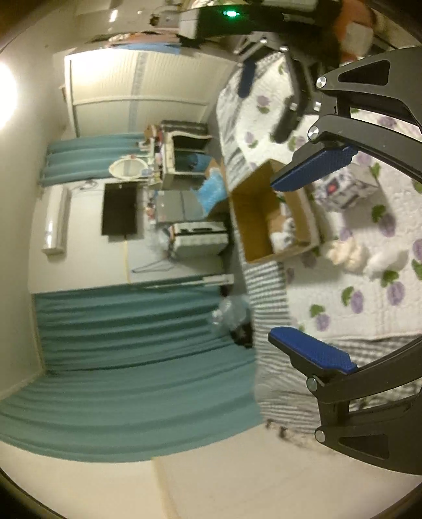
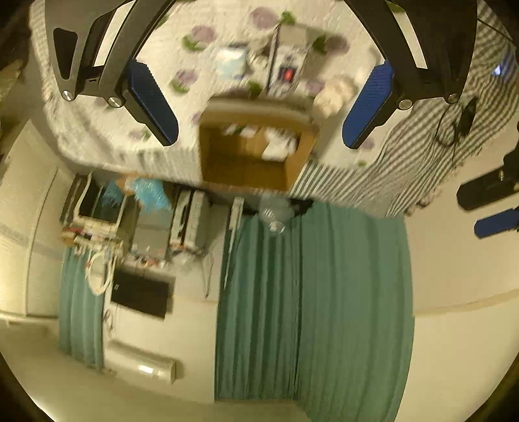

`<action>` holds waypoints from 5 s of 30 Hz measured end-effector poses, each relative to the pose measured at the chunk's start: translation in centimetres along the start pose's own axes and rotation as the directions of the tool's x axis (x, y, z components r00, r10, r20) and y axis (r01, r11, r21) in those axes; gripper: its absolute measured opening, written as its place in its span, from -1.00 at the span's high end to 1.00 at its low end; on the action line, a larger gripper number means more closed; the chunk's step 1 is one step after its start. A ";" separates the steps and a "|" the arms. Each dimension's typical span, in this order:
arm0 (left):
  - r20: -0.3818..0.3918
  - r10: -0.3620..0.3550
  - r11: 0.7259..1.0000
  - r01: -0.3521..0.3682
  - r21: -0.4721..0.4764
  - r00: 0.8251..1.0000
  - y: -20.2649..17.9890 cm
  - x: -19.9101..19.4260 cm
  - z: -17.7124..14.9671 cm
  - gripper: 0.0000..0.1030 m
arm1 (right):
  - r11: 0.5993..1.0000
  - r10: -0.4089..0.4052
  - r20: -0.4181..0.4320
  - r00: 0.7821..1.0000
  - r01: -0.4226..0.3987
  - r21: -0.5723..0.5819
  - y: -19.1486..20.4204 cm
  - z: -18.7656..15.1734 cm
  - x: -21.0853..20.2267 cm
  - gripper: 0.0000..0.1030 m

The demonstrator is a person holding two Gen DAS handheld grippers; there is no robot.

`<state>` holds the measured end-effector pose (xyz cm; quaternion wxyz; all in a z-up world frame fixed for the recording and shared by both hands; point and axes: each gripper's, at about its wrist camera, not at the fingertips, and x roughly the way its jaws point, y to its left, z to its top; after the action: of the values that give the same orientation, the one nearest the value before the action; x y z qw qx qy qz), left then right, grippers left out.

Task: Organize soft objects
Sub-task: 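Grasp the floral tissue box with the right gripper while the left grasps the white plastic bag, then carry both items over the box and open both grippers to drop them, then grasp the cream lace cloth with the left gripper while the right grasps the white sock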

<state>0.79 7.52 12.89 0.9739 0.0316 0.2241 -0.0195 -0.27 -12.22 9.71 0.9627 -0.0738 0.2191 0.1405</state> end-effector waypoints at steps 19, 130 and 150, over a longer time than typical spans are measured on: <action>-0.363 0.035 0.993 -0.073 -0.090 0.931 1.9 16.4 -17.4 -0.68 | 0.996 0.092 -0.295 0.951 -0.083 0.043 2.9 -15.1 14.2 -0.90; -0.217 -0.027 0.999 0.032 0.023 0.976 0.6 16.2 -9.6 -0.66 | 0.984 0.173 -0.227 0.958 -0.178 0.000 -1.4 -10.2 14.7 -0.78; -0.394 -0.108 0.994 0.090 -0.064 0.913 3.1 25.9 -19.0 -0.63 | 0.987 0.103 -0.493 0.864 -0.149 -0.054 -0.8 -16.9 24.8 0.49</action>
<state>15.94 11.37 -15.37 0.9064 0.0019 0.4186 -0.0573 14.60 -10.47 -16.34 0.8605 -0.1358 0.4530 0.1895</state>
